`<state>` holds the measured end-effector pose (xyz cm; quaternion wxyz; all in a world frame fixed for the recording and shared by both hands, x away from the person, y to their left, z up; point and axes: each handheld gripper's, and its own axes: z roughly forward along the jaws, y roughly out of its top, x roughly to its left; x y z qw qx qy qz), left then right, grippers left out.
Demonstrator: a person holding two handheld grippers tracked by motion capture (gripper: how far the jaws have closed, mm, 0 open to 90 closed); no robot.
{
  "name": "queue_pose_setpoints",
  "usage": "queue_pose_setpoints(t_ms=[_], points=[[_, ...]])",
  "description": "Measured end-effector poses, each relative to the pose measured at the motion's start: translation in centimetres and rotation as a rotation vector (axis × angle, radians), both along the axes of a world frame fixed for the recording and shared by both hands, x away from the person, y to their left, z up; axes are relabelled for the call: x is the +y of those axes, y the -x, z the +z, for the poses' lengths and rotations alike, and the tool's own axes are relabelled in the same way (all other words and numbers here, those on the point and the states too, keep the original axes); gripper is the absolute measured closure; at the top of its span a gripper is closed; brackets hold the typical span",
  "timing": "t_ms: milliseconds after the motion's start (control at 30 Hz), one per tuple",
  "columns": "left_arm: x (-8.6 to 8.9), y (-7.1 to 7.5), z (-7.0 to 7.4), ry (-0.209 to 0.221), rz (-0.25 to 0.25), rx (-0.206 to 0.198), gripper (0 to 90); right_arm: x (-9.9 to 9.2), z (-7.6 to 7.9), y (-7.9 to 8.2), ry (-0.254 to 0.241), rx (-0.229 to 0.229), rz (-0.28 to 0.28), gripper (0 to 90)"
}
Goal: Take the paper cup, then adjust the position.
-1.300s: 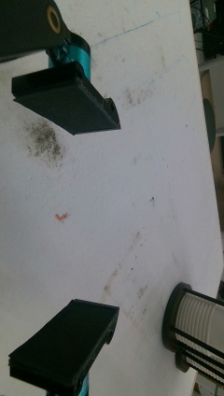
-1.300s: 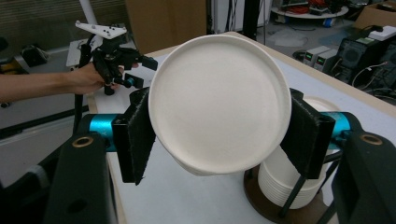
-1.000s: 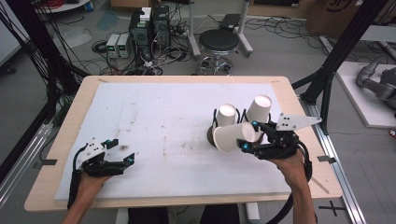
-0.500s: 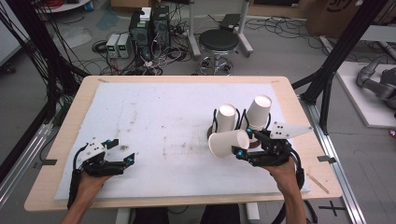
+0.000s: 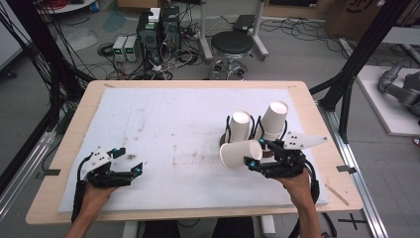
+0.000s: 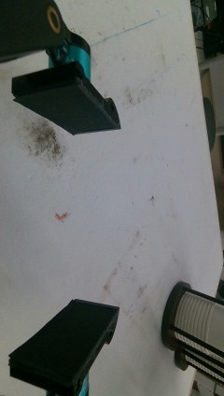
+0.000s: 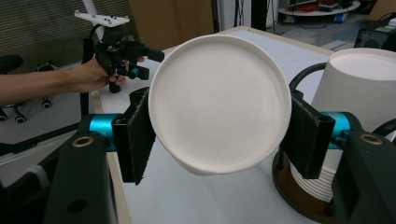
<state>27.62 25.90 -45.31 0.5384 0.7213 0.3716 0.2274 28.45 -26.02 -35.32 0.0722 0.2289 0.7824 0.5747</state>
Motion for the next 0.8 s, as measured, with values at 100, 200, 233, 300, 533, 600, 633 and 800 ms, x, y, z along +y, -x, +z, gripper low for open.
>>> queue_pose_setpoints(t_ms=[100,200,233,300,533,600,633,800], points=[[-0.01,-0.02,0.00,0.002,0.002,0.003,10.1,0.05,-0.17,-0.04,0.004,-0.001,-0.001,34.2],[0.00,-0.12,0.01,0.000,0.000,0.011,10.1,0.04,-0.32,-0.02,0.004,0.007,0.000,34.1],[-0.03,-0.11,0.00,-0.002,0.002,0.011,10.1,0.02,-0.38,-0.04,0.006,0.010,-0.002,34.1],[-0.06,-0.10,0.01,-0.008,-0.001,0.009,10.1,-0.03,-0.51,-0.04,0.003,0.020,-0.002,34.1],[0.01,-0.06,0.01,0.000,0.002,0.005,10.1,-0.12,-0.56,0.10,0.002,0.018,-0.004,34.1],[0.04,-0.06,-0.01,0.007,0.003,0.005,10.1,-0.18,-0.56,0.08,0.002,0.014,-0.004,34.2],[0.07,-0.03,0.00,0.008,0.003,0.004,10.1,-0.22,-0.54,0.09,0.001,0.017,-0.005,34.2],[0.15,-0.09,0.00,0.010,-0.001,0.007,10.1,-0.11,-0.55,0.09,0.001,0.013,-0.004,34.2]])
